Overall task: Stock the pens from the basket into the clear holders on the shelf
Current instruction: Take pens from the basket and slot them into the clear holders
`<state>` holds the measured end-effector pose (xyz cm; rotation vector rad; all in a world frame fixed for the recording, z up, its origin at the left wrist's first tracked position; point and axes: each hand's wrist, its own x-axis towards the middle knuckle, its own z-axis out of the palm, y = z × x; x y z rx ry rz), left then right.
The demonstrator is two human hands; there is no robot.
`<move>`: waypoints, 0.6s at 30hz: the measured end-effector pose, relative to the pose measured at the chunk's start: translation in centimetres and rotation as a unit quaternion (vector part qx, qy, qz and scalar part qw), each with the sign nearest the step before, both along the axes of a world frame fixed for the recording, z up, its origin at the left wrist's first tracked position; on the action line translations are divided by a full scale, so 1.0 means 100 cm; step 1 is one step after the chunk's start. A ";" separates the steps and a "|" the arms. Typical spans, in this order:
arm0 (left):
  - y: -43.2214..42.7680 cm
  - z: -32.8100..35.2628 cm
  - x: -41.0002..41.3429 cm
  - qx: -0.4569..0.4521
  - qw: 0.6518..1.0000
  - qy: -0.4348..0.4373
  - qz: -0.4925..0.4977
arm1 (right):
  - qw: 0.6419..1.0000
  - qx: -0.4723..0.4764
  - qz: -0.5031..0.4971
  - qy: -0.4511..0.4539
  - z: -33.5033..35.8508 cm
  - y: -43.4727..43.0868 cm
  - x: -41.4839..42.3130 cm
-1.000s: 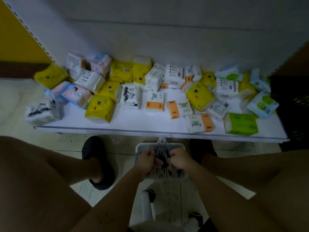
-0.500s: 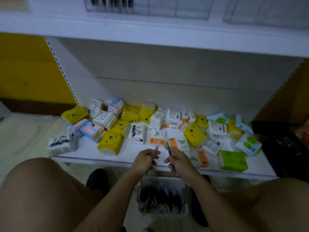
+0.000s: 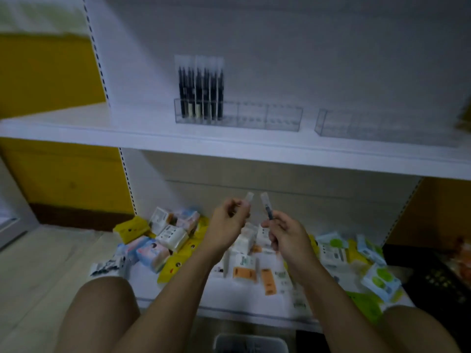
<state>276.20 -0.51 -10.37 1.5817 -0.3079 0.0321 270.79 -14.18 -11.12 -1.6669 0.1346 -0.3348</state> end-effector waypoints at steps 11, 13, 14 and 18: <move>0.011 0.112 0.008 -0.023 0.982 -0.188 -0.020 | 0.986 -0.079 -0.023 -0.142 0.098 0.004 0.024; 0.012 0.131 0.011 -0.037 0.983 -0.178 -0.023 | 0.981 -0.100 -0.019 -0.164 0.112 0.004 0.029; 0.013 0.140 0.014 -0.043 0.984 -0.173 -0.028 | 0.981 -0.097 -0.009 -0.170 0.119 0.005 0.029; 0.020 0.170 0.028 -0.020 0.981 -0.186 -0.053 | 0.967 -0.151 0.021 -0.204 0.152 0.007 0.021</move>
